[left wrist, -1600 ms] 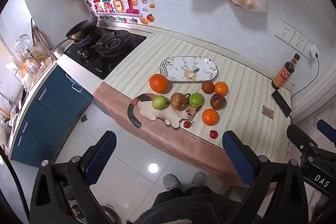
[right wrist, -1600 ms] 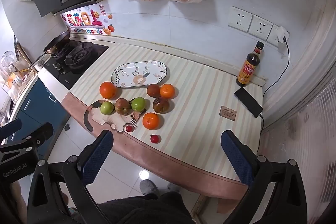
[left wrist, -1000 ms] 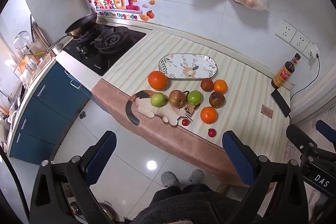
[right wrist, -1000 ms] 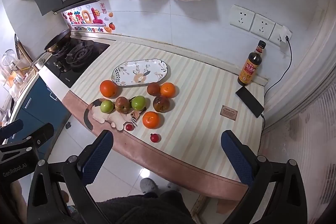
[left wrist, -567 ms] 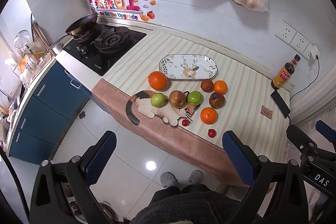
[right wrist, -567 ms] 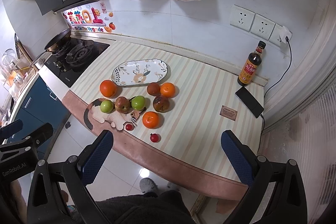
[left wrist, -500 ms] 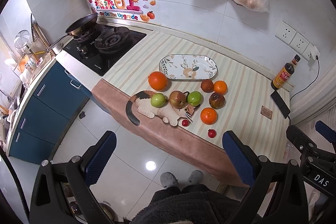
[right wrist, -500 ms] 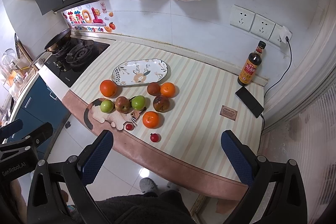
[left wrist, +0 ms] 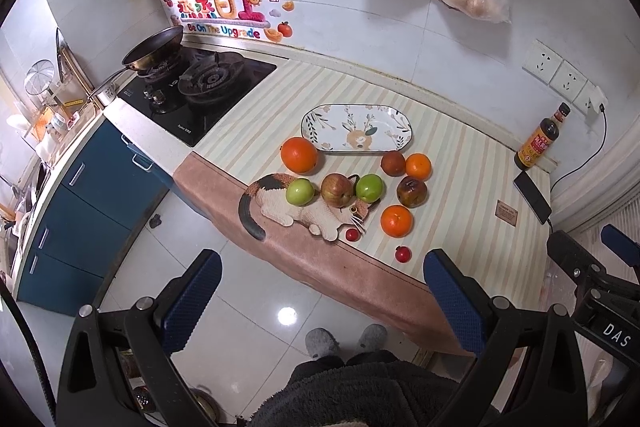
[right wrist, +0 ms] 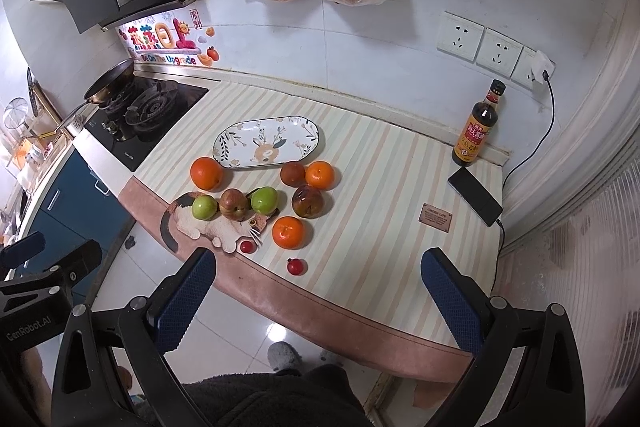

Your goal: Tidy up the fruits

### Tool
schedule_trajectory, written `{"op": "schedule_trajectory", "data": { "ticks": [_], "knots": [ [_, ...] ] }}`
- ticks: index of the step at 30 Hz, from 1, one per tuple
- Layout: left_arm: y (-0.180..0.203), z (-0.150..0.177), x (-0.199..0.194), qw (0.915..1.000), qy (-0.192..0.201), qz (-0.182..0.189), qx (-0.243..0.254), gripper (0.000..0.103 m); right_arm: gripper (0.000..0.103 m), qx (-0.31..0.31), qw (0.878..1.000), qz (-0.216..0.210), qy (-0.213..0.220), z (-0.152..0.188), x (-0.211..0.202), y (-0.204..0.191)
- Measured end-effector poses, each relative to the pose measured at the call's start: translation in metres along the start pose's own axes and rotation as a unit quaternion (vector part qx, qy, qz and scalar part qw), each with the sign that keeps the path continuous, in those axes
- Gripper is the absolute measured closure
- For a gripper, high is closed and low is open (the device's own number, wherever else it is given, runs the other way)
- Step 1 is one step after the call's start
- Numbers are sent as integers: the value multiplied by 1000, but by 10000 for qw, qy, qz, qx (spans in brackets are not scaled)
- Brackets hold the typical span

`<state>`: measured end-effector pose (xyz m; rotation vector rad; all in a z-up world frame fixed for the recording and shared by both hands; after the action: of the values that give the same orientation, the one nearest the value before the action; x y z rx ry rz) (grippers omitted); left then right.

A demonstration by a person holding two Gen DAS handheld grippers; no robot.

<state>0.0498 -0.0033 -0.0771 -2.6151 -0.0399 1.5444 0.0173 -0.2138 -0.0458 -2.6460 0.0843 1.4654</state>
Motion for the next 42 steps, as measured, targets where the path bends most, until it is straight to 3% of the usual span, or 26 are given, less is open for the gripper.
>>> {"op": "schedule_trajectory", "data": {
  "ticks": [42],
  "knots": [
    [0,6,0,10000,15,45,-21,0,0,-8,10000,-40,2,-5,-2,-1]
  ]
}}
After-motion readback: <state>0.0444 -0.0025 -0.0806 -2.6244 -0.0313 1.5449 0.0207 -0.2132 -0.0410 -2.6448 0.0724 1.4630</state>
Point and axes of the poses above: each gripper's, at about its wrist camera, not at the fingertips, and x roughly the way its jaws point, y to its right, z to its underside, the point moved 9 cm from there along x, roughly the way its jaws point, and after that the axes turned 5 degrees about -z, right-handed, at the moved point
